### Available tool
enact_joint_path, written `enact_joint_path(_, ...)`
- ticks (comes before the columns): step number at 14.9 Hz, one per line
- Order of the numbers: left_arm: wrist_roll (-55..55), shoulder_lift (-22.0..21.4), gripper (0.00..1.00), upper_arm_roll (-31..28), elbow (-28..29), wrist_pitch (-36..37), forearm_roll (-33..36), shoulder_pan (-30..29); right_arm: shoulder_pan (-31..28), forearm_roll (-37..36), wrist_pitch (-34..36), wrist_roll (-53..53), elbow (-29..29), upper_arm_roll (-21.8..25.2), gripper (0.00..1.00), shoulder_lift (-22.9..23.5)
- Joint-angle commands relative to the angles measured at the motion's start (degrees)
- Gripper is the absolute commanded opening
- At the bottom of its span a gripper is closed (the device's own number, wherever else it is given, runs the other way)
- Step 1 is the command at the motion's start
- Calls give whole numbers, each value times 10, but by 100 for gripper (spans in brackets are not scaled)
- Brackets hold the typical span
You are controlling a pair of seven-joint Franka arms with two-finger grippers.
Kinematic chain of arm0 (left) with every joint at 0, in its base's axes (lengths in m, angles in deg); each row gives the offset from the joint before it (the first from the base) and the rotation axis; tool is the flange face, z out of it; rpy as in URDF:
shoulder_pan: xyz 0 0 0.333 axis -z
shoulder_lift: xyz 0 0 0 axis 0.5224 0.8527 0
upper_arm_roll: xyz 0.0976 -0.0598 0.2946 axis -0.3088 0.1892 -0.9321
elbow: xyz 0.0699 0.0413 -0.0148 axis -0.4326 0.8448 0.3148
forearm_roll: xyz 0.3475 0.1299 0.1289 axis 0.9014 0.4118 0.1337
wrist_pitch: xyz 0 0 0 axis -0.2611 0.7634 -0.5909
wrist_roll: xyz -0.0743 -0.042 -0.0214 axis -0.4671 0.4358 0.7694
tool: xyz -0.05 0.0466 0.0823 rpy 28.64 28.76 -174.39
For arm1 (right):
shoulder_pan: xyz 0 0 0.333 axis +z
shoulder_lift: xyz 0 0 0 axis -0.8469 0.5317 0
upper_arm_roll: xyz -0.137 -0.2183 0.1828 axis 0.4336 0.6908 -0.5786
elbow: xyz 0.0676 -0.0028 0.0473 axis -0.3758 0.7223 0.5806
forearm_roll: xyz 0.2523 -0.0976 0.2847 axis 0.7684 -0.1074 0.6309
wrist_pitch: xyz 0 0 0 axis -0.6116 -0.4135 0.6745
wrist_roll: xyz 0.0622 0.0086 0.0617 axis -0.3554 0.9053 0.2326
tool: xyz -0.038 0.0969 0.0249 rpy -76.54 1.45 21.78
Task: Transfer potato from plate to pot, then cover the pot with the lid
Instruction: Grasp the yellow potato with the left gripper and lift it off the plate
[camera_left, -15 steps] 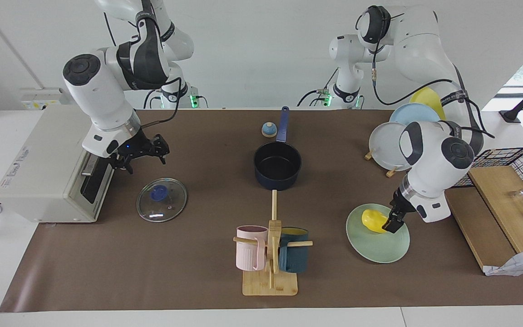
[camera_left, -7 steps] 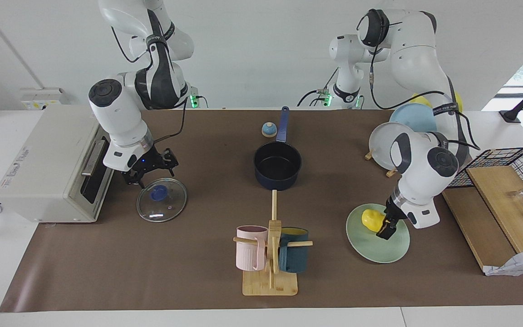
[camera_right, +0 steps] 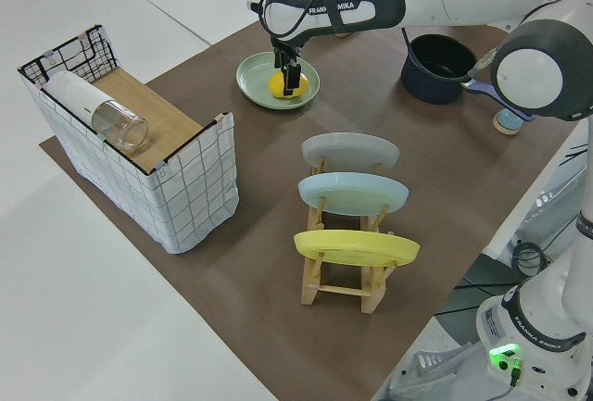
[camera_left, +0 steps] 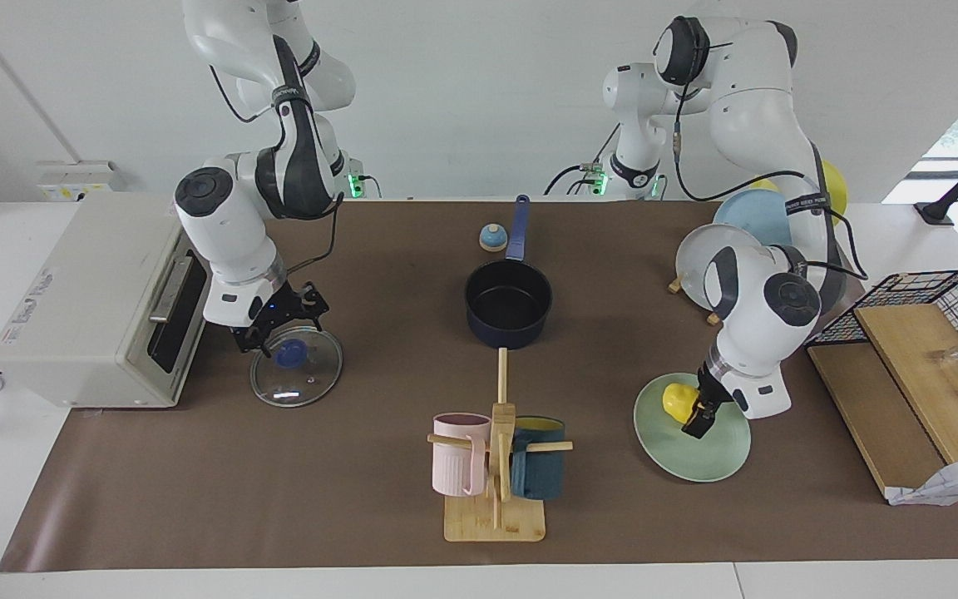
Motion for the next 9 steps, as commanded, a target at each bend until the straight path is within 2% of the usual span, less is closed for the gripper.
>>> enact_joint_path(1, -8, -6, 60, -2, 12, -9, 17, 2, -2, 2, -25, -16, 18, -4, 100, -4)
enact_joint_path(3, -7, -6, 34, -2, 11, -7, 18, 2, -5, 2, -31, -13, 22, -3, 100, -2)
enact_joint_path(6, -7, -7, 6, -2, 3, 6, 19, 1, -9, 2, -40, 14, 22, -3, 100, 14)
enact_joint_path(7, -6, -7, 1, -2, -6, 24, 24, 0, -9, 3, -42, 15, 22, -3, 100, 21)
enact_joint_path(9, -3, -13, 0, -1, -41, 73, 25, -2, -9, 2, -45, 17, 22, -3, 100, 32)
